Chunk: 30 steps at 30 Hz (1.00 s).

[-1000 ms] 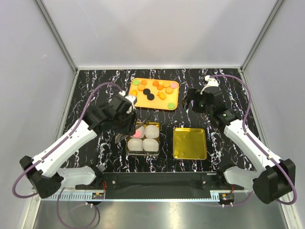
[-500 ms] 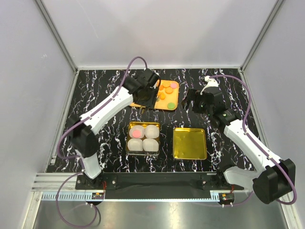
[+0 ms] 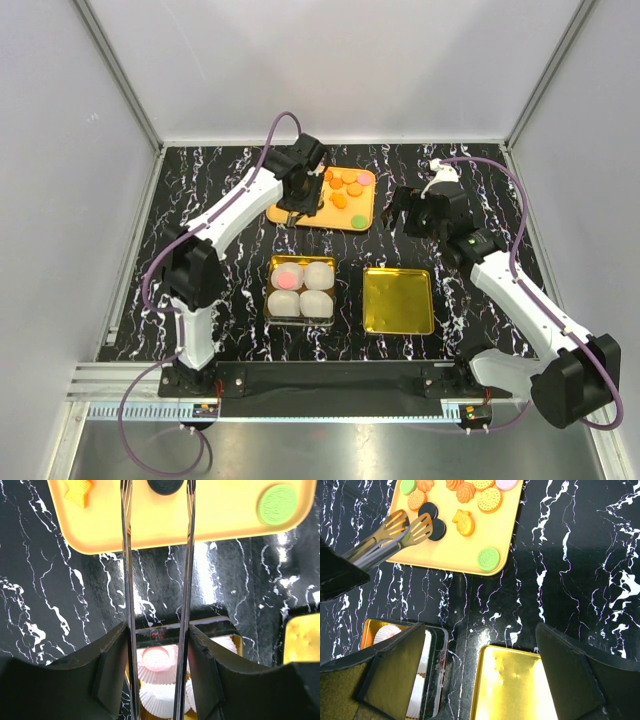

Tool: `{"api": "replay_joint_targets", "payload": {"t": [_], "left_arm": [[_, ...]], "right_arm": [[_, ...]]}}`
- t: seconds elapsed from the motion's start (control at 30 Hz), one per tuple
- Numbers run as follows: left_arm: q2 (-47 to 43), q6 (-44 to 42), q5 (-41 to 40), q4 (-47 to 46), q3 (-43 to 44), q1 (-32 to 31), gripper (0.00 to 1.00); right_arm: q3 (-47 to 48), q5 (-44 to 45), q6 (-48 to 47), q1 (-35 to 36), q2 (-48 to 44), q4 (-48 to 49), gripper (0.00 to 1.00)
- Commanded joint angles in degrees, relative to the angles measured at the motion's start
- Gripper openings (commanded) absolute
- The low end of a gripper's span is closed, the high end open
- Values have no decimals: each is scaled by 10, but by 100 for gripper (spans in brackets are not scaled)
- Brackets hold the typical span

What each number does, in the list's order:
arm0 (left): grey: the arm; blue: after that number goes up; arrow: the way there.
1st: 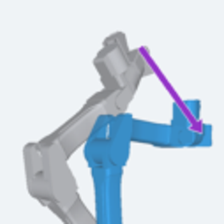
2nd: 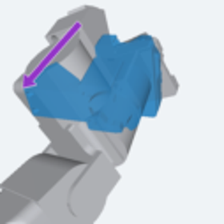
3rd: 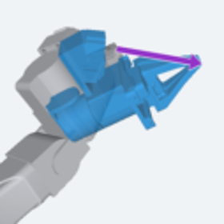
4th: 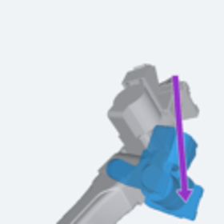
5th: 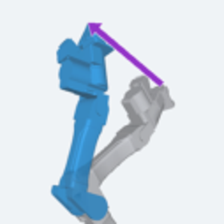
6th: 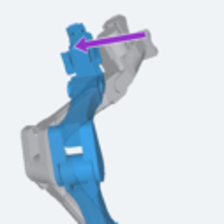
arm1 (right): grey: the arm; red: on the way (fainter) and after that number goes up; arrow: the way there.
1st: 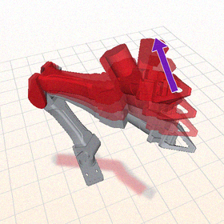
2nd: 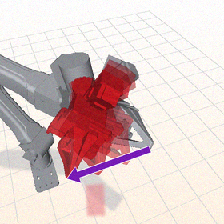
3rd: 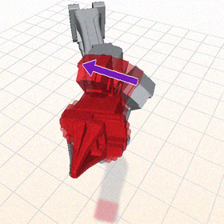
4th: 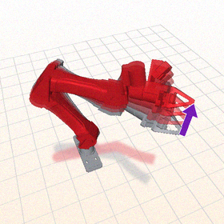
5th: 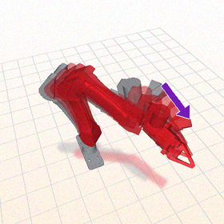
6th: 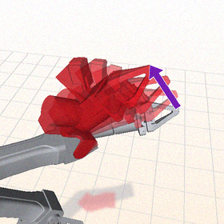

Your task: Pack the cookies

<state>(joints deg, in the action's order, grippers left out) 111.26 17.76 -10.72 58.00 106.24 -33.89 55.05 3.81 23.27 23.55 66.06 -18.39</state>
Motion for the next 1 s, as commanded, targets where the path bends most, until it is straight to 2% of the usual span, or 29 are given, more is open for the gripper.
{"api": "replay_joint_targets", "payload": {"t": [0.0, 0.97], "left_arm": [[8, -12, 7, -33, 15, 7, 51], [48, -20, 47, -59, 0, 24, 51]], "right_arm": [[12, 0, -9, -3, -16, 8, 100], [13, 4, -10, -3, -16, 6, 100]]}}
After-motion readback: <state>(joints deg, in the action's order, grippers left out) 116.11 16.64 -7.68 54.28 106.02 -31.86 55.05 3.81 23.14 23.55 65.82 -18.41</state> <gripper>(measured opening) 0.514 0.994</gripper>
